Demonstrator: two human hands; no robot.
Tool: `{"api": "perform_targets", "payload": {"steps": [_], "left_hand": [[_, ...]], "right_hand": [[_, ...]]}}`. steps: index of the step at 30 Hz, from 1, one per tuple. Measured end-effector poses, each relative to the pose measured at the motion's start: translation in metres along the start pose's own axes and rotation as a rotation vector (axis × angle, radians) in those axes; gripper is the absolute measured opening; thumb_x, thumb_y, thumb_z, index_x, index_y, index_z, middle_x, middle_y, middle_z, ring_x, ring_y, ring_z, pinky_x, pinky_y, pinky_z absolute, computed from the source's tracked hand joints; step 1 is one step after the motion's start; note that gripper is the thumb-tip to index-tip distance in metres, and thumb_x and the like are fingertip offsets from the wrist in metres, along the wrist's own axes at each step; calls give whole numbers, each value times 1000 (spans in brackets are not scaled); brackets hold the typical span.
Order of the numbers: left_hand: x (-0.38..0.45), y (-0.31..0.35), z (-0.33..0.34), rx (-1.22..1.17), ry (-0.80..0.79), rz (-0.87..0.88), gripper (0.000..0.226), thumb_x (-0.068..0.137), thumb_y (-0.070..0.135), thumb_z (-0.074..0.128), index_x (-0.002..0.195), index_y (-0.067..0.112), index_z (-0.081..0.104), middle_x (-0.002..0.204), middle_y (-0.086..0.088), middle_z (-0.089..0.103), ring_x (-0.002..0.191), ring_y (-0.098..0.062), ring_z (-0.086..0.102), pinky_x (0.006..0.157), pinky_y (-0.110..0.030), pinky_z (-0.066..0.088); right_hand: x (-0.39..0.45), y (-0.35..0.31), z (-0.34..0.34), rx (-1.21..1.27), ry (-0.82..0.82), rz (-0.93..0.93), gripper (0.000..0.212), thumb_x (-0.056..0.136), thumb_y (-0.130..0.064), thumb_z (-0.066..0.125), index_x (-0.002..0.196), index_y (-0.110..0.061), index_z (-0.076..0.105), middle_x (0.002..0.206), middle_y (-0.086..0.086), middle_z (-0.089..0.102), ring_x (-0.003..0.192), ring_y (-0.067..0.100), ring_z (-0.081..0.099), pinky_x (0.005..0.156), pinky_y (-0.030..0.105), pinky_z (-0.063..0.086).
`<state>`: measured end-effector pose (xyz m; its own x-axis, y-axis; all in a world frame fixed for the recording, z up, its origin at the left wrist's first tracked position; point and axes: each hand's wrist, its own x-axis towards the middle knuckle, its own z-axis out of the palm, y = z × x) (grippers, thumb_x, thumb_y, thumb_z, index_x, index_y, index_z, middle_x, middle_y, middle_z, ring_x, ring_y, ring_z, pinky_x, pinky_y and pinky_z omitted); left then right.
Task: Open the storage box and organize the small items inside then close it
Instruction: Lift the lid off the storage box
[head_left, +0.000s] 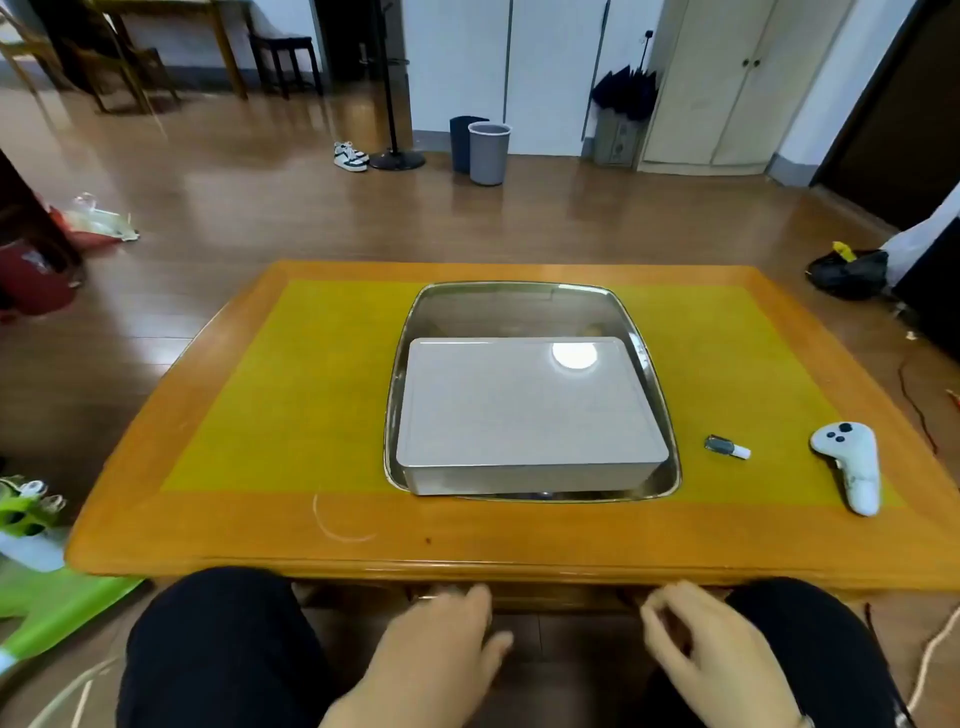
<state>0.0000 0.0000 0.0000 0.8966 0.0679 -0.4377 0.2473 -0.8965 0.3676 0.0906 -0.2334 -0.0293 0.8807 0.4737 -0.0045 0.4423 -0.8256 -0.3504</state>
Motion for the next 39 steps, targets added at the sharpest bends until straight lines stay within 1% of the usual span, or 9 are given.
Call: {"api": "perform_targets", "payload": {"steps": [2, 5, 8, 11, 15, 19, 25, 30, 39], "left_hand": [[19, 5, -11, -20, 287, -41, 19, 97, 50, 42, 96, 31, 43, 91, 14, 51, 79, -4, 48, 63, -17, 35], [54, 0, -31, -61, 570, -67, 23, 98, 38, 44, 112, 22, 50, 103, 6, 53, 94, -11, 51, 72, -17, 34], [83, -12, -43, -20, 718, -115, 28, 98, 30, 45, 123, 16, 48, 120, -3, 52, 112, -19, 46, 86, -26, 41], [105, -26, -52, 65, 797, -187, 35, 97, 32, 47, 128, 15, 47, 126, -8, 50, 112, -24, 45, 86, -33, 40], [127, -45, -58, 78, 766, -319, 46, 98, 40, 44, 134, 12, 41, 134, -12, 44, 118, -30, 42, 89, -41, 37], [146, -54, -58, 9, 677, -406, 60, 100, 45, 33, 144, 5, 27, 141, -17, 39, 124, -33, 38, 96, -44, 36], [154, -55, -53, -13, 751, -400, 57, 99, 37, 36, 143, 1, 30, 135, -20, 42, 120, -34, 38, 95, -43, 34], [153, -55, -53, -113, 769, -413, 60, 97, 37, 41, 141, -2, 30, 132, -20, 42, 119, -34, 39, 95, -43, 37], [143, -54, -49, -160, 790, -427, 53, 98, 41, 43, 126, -4, 44, 126, -22, 45, 116, -36, 40, 94, -42, 35]], "right_hand": [[15, -1, -5, 44, 88, 19, 15, 88, -29, 61, 73, -30, 56, 69, -10, 54, 62, 4, 53, 55, 19, 42], [45, -2, -9, 44, 121, 48, 15, 90, -33, 56, 77, -26, 56, 71, -11, 51, 60, 2, 49, 50, 14, 37], [77, -2, -12, 35, 173, 73, 12, 92, -35, 53, 86, -25, 55, 83, -9, 53, 67, 3, 51, 54, 13, 34], [110, -7, -14, 5, 253, 52, 16, 92, -34, 53, 99, -19, 57, 100, -2, 55, 83, 10, 54, 64, 19, 39], [147, -12, -13, -151, 315, 77, 35, 91, -40, 51, 118, -17, 54, 120, 5, 52, 110, 21, 47, 87, 32, 40], [170, -9, -7, -286, 237, 170, 45, 93, -47, 45, 126, -16, 47, 132, 11, 46, 119, 30, 42, 93, 41, 39], [183, -3, 2, -211, 223, 267, 49, 95, -47, 41, 124, -8, 47, 126, 20, 50, 113, 36, 44, 91, 42, 41], [180, -4, 5, -43, 253, 378, 61, 93, -46, 48, 134, -2, 37, 128, 24, 46, 116, 37, 41, 94, 42, 38], [158, 4, 11, 69, 307, 376, 67, 89, -48, 55, 137, -4, 37, 130, 22, 43, 120, 36, 36, 99, 41, 35]]}}
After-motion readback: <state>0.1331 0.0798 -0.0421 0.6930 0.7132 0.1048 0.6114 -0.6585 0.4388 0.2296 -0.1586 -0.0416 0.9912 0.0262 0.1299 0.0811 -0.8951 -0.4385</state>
